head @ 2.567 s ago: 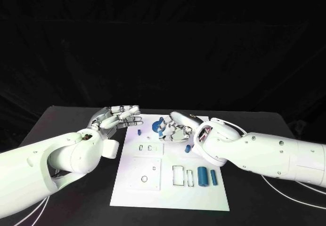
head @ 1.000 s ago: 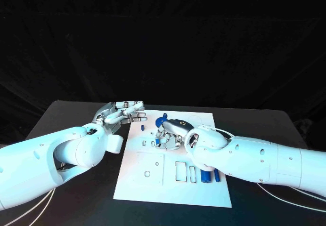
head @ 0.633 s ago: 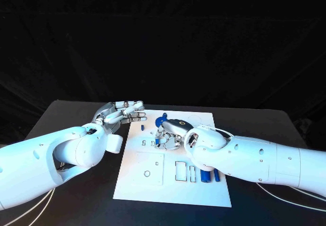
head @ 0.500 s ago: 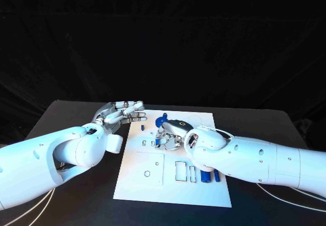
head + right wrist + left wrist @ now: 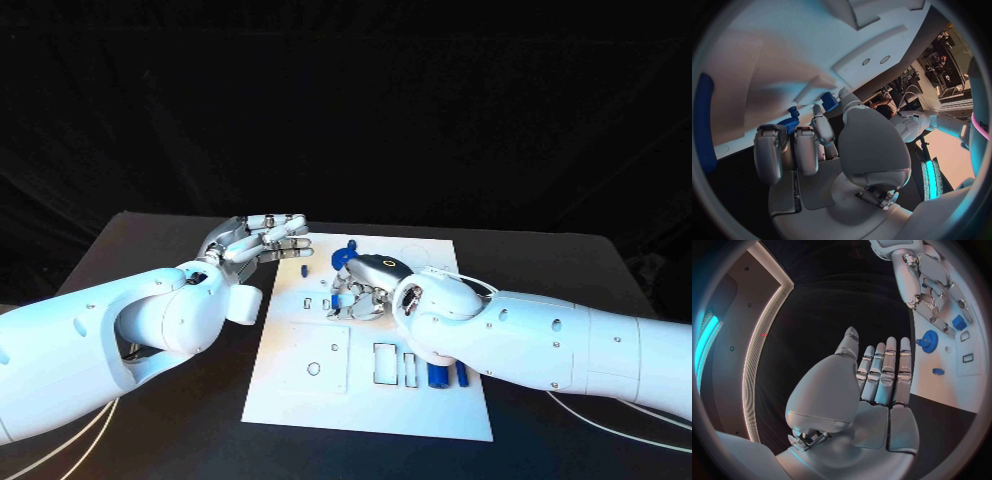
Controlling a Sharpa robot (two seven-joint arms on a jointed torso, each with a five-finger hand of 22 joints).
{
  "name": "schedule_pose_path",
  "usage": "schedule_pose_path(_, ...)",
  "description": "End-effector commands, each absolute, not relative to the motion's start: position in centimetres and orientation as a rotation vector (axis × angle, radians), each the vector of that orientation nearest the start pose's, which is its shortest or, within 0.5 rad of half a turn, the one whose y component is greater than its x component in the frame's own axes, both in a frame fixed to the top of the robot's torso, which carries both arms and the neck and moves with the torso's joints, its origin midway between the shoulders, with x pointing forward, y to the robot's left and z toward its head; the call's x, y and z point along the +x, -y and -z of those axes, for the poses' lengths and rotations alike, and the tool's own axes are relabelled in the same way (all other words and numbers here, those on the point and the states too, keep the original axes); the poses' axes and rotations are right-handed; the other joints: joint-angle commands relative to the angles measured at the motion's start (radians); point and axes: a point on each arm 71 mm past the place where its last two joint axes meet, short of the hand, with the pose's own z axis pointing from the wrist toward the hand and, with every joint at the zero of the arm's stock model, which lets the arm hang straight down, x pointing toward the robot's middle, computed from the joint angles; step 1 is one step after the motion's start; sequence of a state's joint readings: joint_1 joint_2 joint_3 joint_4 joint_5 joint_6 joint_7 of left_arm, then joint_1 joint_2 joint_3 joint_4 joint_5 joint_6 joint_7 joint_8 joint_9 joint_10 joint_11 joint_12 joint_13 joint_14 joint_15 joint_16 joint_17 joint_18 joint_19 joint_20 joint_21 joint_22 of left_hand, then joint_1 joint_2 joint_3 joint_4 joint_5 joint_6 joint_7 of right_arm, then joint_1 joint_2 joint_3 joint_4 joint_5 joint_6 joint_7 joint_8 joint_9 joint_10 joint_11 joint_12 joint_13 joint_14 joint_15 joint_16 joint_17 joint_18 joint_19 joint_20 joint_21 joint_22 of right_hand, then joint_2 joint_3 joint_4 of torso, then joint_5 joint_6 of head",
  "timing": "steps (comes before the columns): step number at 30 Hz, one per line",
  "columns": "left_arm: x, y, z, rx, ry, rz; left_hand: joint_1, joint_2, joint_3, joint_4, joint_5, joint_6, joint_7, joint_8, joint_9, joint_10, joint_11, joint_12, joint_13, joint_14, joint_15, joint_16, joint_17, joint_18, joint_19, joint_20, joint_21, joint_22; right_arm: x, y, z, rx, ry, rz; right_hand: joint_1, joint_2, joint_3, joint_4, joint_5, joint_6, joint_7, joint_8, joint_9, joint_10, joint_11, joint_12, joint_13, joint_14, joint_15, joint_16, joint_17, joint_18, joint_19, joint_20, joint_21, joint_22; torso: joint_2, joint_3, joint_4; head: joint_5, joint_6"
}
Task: Assemble the parts on the task board
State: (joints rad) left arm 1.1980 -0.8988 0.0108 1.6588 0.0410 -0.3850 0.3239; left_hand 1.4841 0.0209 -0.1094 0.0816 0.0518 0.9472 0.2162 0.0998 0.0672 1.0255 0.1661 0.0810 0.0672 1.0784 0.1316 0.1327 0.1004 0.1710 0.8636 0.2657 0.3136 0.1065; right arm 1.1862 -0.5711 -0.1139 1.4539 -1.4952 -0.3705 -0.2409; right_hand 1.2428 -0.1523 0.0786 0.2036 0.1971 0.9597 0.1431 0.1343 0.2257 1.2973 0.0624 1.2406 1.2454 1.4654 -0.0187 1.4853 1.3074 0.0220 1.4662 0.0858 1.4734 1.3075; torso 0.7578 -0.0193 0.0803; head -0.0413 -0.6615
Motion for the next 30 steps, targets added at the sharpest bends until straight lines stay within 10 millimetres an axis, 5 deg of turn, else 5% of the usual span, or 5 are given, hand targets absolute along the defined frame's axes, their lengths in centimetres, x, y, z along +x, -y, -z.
schedule_pose_path(1,47.1,-20.0,15.6,-1.181,-1.432,1.573,0.006,0.003,-0.001,-0.006,0.000,0.002,0.007,-0.005,0.000,0.002,0.008,-0.006,-0.001,0.010,-0.001,-0.004,0.002,0.015,0.010,-0.001,0.002,0.000,47.2,8.7,21.1,-0.195,-1.648,-0.720,0.016,-0.006,-0.067,0.040,-0.014,-0.024,0.008,-0.011,-0.004,-0.010,0.009,-0.002,-0.005,0.067,0.014,-0.005,0.105,0.010,0.023,0.017,-0.012,0.179,0.000,0.0009,-0.0008,0.000,0.001)
schedule_pose_path(10,47.5,-20.3,15.9,-1.104,-1.508,1.511,-0.012,0.010,-0.024,-0.009,0.001,0.059,-0.015,0.009,0.007,0.104,-0.025,0.028,0.016,0.120,-0.040,0.046,0.034,0.015,0.094,-0.039,0.058,0.021,45.8,10.5,18.8,-0.123,-1.556,-0.813,0.057,-0.032,-0.171,0.092,-0.016,-0.072,0.025,-0.031,-0.017,-0.034,0.022,-0.015,-0.026,0.064,0.026,-0.012,0.095,0.015,0.011,0.027,-0.033,0.166,-0.004,0.0025,-0.0043,0.001,0.007)
schedule_pose_path(18,48.4,-20.6,17.1,-0.993,-1.677,1.337,-0.020,0.030,-0.039,0.006,0.008,0.135,-0.070,0.034,0.016,0.245,-0.088,0.075,0.043,0.345,-0.121,0.252,0.161,0.013,0.251,-0.123,0.199,0.088,45.1,14.9,15.3,0.011,-1.503,-0.872,0.096,0.032,-0.146,0.084,0.042,-0.028,0.012,-0.003,-0.013,-0.028,0.012,-0.009,-0.027,0.062,0.019,-0.020,0.087,0.016,0.012,0.025,-0.035,0.166,-0.019,0.0071,-0.0138,0.012,0.005)
schedule_pose_path(24,49.3,-20.2,18.5,-0.818,-1.934,1.111,-0.102,0.041,-0.064,0.083,0.000,0.182,-0.116,0.056,0.039,0.351,-0.145,0.207,0.158,0.432,-0.175,0.950,0.851,0.008,0.368,-0.206,0.413,0.211,45.6,19.1,13.1,0.152,-1.493,-0.878,0.106,0.059,-0.148,0.079,0.114,0.005,0.000,0.017,-0.010,-0.016,-0.001,-0.001,-0.023,0.062,0.009,-0.022,0.085,0.015,0.016,0.015,-0.033,0.170,-0.034,0.0113,-0.0203,0.018,-0.004)
schedule_pose_path(30,50.4,-19.5,18.2,-0.573,-2.089,0.866,-0.167,0.029,-0.092,0.158,-0.005,0.196,-0.128,0.093,0.088,0.306,-0.156,0.412,0.360,0.429,-0.186,1.234,1.188,-0.006,0.371,-0.226,0.615,0.404,45.9,21.8,12.6,0.268,-1.511,-0.869,0.111,0.070,-0.152,0.077,0.137,0.022,-0.007,0.031,-0.004,-0.006,-0.007,0.007,-0.017,0.063,0.003,-0.022,0.086,0.013,0.019,0.009,-0.029,0.173,-0.043,0.0146,-0.0228,0.025,-0.009)
